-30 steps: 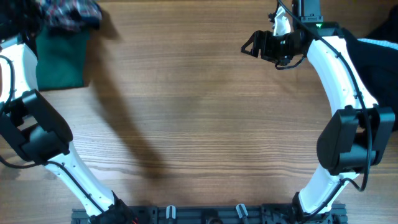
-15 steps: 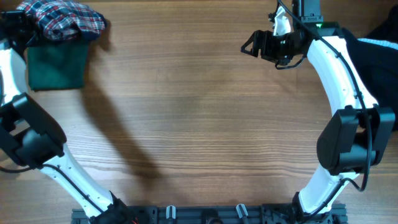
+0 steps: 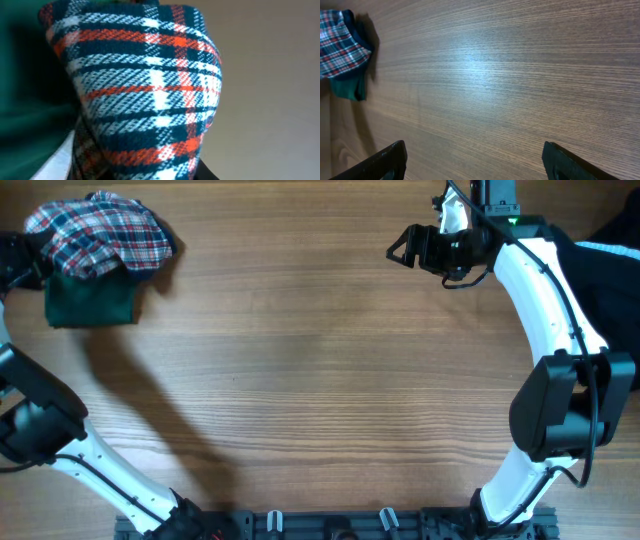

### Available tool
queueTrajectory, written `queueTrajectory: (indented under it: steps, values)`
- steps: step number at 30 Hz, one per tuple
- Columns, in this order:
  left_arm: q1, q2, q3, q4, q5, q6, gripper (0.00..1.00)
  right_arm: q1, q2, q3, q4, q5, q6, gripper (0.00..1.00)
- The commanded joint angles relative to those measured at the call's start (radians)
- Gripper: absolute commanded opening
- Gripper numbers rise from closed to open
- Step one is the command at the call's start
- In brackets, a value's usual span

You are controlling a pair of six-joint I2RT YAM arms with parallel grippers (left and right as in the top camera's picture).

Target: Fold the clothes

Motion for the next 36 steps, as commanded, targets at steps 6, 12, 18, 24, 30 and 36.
queueTrajectory:
  steps: [6,12,18,24,30,36]
  values:
    - [0.002,-0.022,0.015,-0.136,-0.238,0.267,0.61,0.003,-0.001,0.008,0.005,-0.05,0.003,0.88]
    - [0.002,-0.022,0.015,-0.268,-0.524,0.443,0.69,0.005,-0.001,0.008,0.005,-0.05,0.004,0.88]
    - [0.003,-0.022,0.015,-0.348,-0.809,0.493,0.59,0.005,-0.001,0.008,0.007,-0.05,0.004,0.88]
    - [-0.002,-0.022,0.015,-0.357,-0.868,0.544,0.13,0.008,-0.001,0.008,0.01,-0.05,-0.001,0.88]
    - [-0.075,-0.03,0.015,-0.327,-0.83,0.689,0.07,0.058,-0.001,0.008,0.034,-0.001,-0.024,0.88]
    - [-0.187,-0.1,0.015,-0.283,-0.892,0.722,0.05,0.08,-0.001,0.008,0.071,0.019,-0.013,0.88]
